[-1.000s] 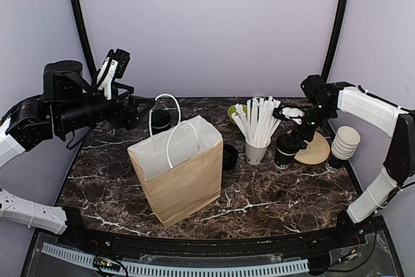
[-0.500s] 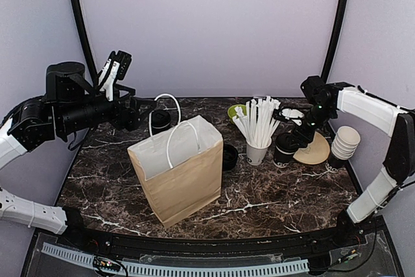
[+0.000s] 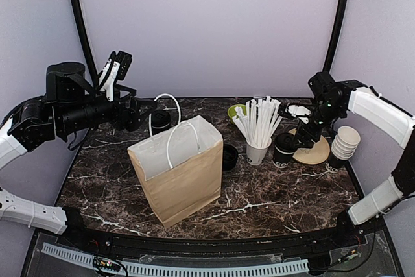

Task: Pack the takeout coffee

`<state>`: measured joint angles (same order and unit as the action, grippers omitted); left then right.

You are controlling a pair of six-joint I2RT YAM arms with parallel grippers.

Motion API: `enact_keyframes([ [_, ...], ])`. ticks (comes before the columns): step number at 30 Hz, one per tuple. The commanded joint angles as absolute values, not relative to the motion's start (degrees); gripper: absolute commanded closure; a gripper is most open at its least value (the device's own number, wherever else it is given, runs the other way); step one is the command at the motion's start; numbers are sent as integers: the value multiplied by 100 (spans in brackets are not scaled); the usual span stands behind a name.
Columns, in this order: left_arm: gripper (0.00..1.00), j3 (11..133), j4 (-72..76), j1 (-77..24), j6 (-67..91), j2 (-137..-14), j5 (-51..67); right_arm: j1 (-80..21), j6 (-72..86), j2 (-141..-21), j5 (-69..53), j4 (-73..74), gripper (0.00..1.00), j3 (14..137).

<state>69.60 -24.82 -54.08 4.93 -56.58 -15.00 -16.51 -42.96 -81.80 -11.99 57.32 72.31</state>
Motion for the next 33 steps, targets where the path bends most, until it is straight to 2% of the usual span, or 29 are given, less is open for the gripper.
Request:
enact_keyframes([
  [1, 14, 7001, -2257, -5366, 478, -5647, -1375, -1692, -4291, -8060, -1152, 5635, 19, 7128],
  [2, 14, 6982, -2234, -5368, 476, -5645, -1360, -1694, -4290, -8060, -1143, 5498, 8, 7076],
  [3, 14, 6976, -2215, -5365, 479, -5637, -1348, -1695, -4275, -8060, -1146, 5350, 4, 7023],
  [5, 14, 6966, -2221, -5363, 516, -5622, -1344, -1690, -4296, -8123, -1261, 5214, 2, 6992],
  [15, 14, 6995, -2238, -5362, 465, -5598, -1367, -1694, -4015, -8714, -1497, 4874, 8, 7111],
  [33, 14, 6950, -2128, -5354, 395, -5705, -1212, -1674, -3871, -8825, -1427, 5030, 12, 7266],
])
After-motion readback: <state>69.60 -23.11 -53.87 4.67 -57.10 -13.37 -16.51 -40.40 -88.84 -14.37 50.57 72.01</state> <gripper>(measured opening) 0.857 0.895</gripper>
